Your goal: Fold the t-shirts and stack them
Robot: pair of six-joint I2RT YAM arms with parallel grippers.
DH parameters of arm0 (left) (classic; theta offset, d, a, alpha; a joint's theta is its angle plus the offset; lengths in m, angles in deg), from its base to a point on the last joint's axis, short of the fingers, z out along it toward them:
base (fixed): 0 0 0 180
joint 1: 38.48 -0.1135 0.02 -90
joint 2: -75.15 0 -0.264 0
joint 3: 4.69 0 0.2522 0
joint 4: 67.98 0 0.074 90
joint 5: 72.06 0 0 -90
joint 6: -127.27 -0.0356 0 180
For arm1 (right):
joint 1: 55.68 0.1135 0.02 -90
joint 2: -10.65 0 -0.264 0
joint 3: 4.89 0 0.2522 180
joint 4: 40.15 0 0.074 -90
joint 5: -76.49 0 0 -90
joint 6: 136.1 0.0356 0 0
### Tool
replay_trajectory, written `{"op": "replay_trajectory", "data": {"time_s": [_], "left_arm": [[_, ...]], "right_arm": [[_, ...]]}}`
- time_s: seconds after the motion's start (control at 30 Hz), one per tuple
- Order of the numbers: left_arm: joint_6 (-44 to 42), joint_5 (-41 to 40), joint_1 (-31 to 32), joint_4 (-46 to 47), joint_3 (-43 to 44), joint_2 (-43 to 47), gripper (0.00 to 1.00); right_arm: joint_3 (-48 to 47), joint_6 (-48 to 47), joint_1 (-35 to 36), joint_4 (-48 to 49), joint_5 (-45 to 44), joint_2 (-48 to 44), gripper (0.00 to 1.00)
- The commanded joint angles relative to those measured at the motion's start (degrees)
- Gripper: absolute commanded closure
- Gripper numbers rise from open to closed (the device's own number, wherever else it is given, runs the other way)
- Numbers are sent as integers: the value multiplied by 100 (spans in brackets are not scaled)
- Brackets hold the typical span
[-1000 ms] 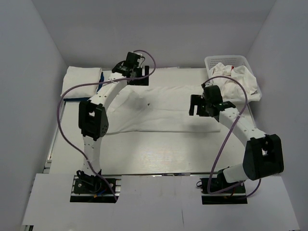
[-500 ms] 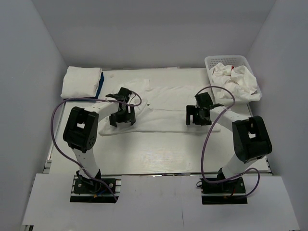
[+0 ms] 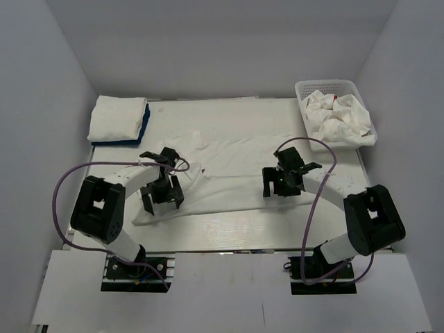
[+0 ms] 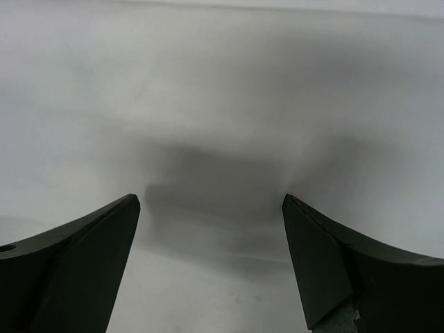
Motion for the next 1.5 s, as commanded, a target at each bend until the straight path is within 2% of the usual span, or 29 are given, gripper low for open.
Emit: {"op": "replay_trajectory", "data": {"time_s": [0.0,0.13,0.27,0.3,0.37,0.4,0.43,0.5,0.6,0.7,0.8,1.03,1.13,1.17,1.27,1.37,1.4,1.43,1.47], "left_arm": [[347,-310,-41,-691,358,410,0],[242,-846,-41,-676,1559,411,0],[-293,-1067,-41,-254,3229,-405,0],[-556,-1067,-93,-165,3920,-903,0],[-795,-1163,-154,-129,4644,-1485,0],[-857,-1216,-155,-277,5570,-1819,0],[-953,-1216,-233,-444,6050,-2510,0],[-1094,-1295,-313,-656,7207,-3129,0],[-1419,-901,-567,-308,8029,-4018,0],[-1420,-295,-831,343,8146,-4441,0],[-1420,23,-1016,1132,7769,-4521,0],[-1789,945,-1069,1532,8067,-5267,0],[-1903,1156,-1069,1532,7823,-5329,12],[-1903,1209,-1069,1532,7717,-5329,23],[-1965,1140,-1069,1480,7348,-5119,43],[-2096,894,-1069,1479,7004,-4943,53],[-2097,824,-1069,1479,7004,-4873,62],[-2166,684,-1069,1427,7004,-4872,67],[-2167,587,-1069,1339,7004,-4872,79]], "right_arm": [[-77,142,168,-660,592,-478,11],[-498,142,177,-590,-39,-734,10],[-1402,-16,133,51,-875,-507,10],[-1726,62,115,17,-1181,-314,10],[-2010,133,54,-79,-1350,-32,10],[-2324,142,10,-132,-1394,195,10],[-2423,168,-25,-159,-1438,250,10],[-2642,151,-104,-168,-1561,338,10],[-2941,81,-263,-72,-1746,531,10],[-3258,28,-412,-9,-1887,803,10],[-3584,-51,-570,-193,-1966,1207,10],[-4428,-157,-869,-510,-2124,2069,10],[-4717,-262,-939,-510,-2203,2324,10],[-4840,-280,-974,-545,-2247,2377,10],[-5094,-280,-1019,-624,-2335,2649,10],[-5298,-315,-1063,-721,-2300,3000,10],[-5411,-332,-1045,-730,-2239,3062,10],[-5517,-376,-1054,-765,-2238,3193,10],[-5648,-368,-1045,-835,-2160,3403,10]]}}
